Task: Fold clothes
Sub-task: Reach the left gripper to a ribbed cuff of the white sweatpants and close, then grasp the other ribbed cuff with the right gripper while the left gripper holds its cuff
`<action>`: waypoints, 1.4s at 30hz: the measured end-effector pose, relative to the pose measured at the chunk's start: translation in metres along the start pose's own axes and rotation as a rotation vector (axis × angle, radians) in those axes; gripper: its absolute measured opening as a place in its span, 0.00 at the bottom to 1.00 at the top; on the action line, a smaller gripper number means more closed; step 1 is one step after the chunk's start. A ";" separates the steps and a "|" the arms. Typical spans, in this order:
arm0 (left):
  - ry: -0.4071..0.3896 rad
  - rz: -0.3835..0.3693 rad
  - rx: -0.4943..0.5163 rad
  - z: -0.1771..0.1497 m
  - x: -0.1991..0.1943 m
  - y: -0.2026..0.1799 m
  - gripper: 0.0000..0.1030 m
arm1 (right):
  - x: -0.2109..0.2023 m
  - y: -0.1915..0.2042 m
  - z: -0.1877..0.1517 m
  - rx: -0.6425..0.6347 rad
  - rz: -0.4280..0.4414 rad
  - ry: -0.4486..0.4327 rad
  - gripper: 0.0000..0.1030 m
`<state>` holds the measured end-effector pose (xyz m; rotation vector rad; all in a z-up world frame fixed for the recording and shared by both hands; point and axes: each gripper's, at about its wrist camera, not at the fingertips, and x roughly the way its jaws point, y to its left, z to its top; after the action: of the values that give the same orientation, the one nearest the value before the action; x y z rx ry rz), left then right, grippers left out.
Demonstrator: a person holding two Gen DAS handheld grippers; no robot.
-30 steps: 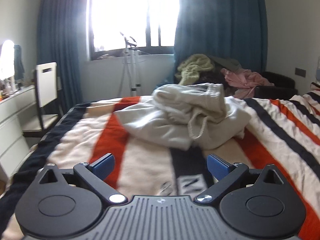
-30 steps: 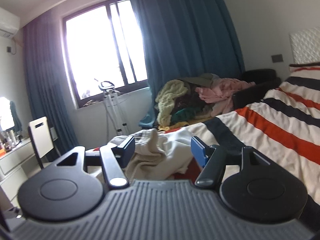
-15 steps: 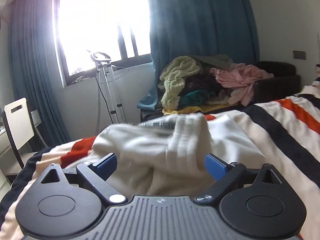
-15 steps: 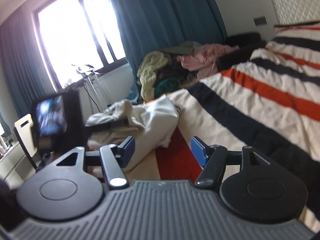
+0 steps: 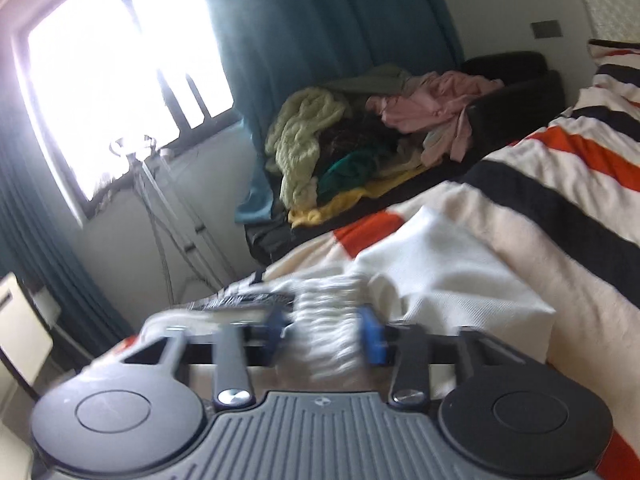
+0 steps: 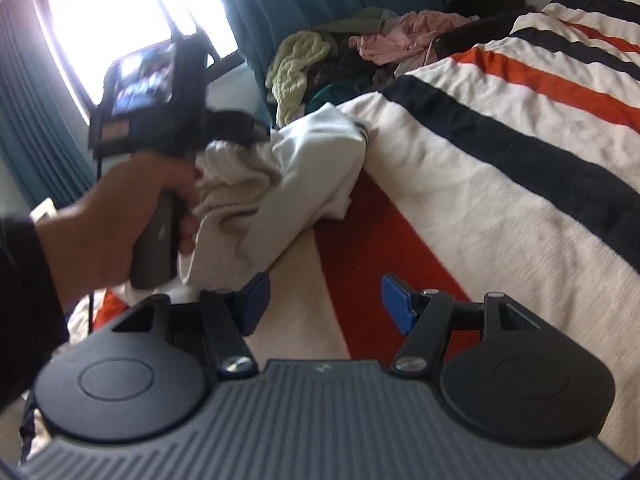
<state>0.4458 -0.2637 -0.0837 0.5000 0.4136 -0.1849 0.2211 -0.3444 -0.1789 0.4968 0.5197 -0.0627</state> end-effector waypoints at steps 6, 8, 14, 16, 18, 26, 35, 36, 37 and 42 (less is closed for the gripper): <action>-0.102 -0.030 -0.096 0.016 -0.056 0.027 0.03 | -0.001 -0.002 -0.003 -0.014 -0.024 0.000 0.63; -0.120 -0.070 -0.144 0.016 -0.091 0.045 0.03 | -0.003 -0.005 -0.002 0.002 -0.024 -0.006 0.63; -0.238 -0.093 -0.263 -0.011 -0.207 0.105 0.03 | -0.017 0.001 -0.001 -0.011 0.006 -0.057 0.63; -0.280 -0.127 -0.362 -0.031 -0.250 0.129 0.03 | -0.024 0.007 -0.005 -0.029 0.040 -0.063 0.63; -0.316 -0.145 -0.452 -0.062 -0.295 0.147 0.03 | -0.032 0.018 -0.009 -0.076 0.074 -0.062 0.63; -0.328 -0.083 -0.575 -0.179 -0.358 0.170 0.00 | -0.048 0.080 -0.055 -0.393 0.156 0.001 0.63; -0.141 -0.204 -0.548 -0.234 -0.319 0.184 0.03 | -0.002 0.091 -0.077 -0.406 0.066 0.114 0.62; -0.095 -0.226 -0.527 -0.243 -0.307 0.179 0.03 | -0.001 0.090 -0.077 -0.390 0.066 0.110 0.62; -0.056 -0.236 -0.483 -0.248 -0.297 0.170 0.08 | -0.001 0.089 -0.074 -0.359 0.072 0.103 0.62; 0.069 -0.355 -0.326 -0.257 -0.263 0.140 0.54 | 0.003 0.074 -0.058 -0.170 0.118 0.101 0.62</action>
<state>0.1598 0.0041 -0.1169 0.1086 0.5869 -0.4353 0.2100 -0.2520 -0.1918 0.3645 0.5883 0.1196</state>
